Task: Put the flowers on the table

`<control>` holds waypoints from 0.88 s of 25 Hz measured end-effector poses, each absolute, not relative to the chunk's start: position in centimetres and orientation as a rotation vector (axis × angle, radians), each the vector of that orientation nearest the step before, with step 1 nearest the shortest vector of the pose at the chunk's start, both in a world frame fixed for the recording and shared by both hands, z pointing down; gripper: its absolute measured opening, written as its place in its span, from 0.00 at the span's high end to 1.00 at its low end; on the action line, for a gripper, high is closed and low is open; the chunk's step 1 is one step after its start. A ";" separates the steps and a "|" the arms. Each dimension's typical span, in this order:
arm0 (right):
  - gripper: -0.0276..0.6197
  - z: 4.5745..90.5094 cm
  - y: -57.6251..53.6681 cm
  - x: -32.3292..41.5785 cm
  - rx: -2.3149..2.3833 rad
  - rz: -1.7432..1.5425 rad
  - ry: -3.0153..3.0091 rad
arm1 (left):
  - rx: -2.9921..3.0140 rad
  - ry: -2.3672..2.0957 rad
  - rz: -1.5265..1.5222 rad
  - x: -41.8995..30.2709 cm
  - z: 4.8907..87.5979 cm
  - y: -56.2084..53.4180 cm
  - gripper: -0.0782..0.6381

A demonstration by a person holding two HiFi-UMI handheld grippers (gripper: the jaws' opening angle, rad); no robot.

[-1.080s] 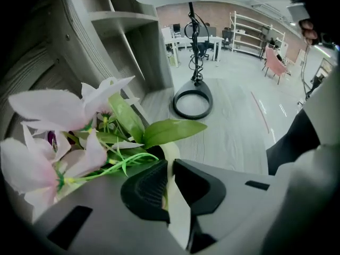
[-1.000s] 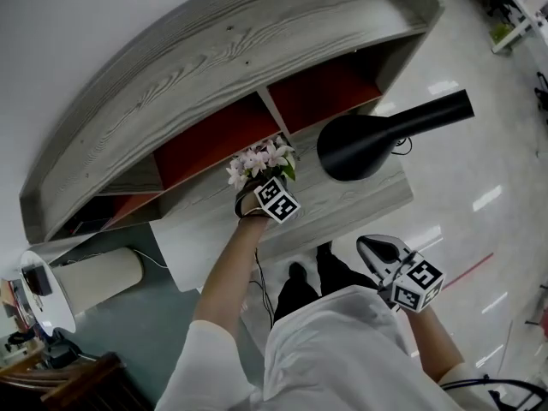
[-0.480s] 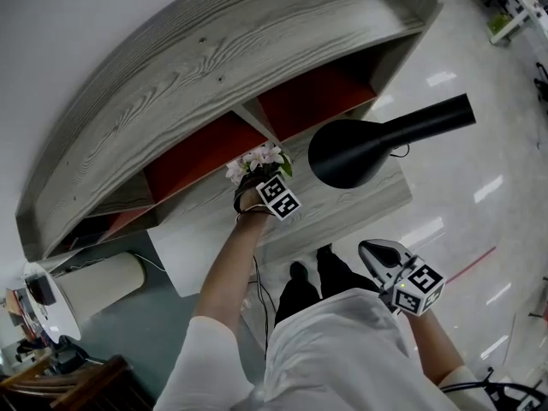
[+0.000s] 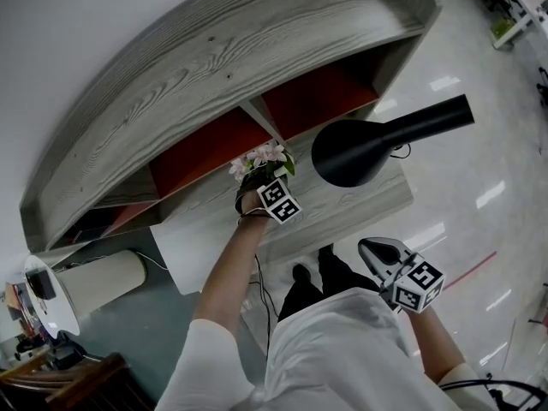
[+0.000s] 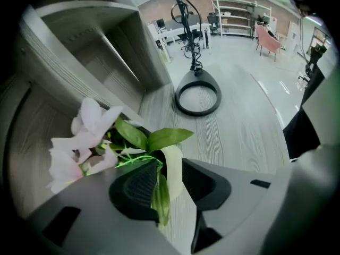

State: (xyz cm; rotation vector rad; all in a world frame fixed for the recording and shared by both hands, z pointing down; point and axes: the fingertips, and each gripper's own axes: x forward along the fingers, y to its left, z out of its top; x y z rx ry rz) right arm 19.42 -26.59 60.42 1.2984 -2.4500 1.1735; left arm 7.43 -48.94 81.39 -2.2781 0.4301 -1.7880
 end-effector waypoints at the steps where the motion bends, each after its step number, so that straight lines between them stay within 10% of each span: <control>1: 0.93 60.3 -26.5 19.2 1.294 1.167 -2.455 | -2.291 0.453 -1.760 7.5 80.8 -49.0 0.70; 22: 0.93 56.2 -21.5 10.1 1.266 0.971 -2.563 | -2.432 1.010 -1.148 -2.6 63.3 -37.1 0.87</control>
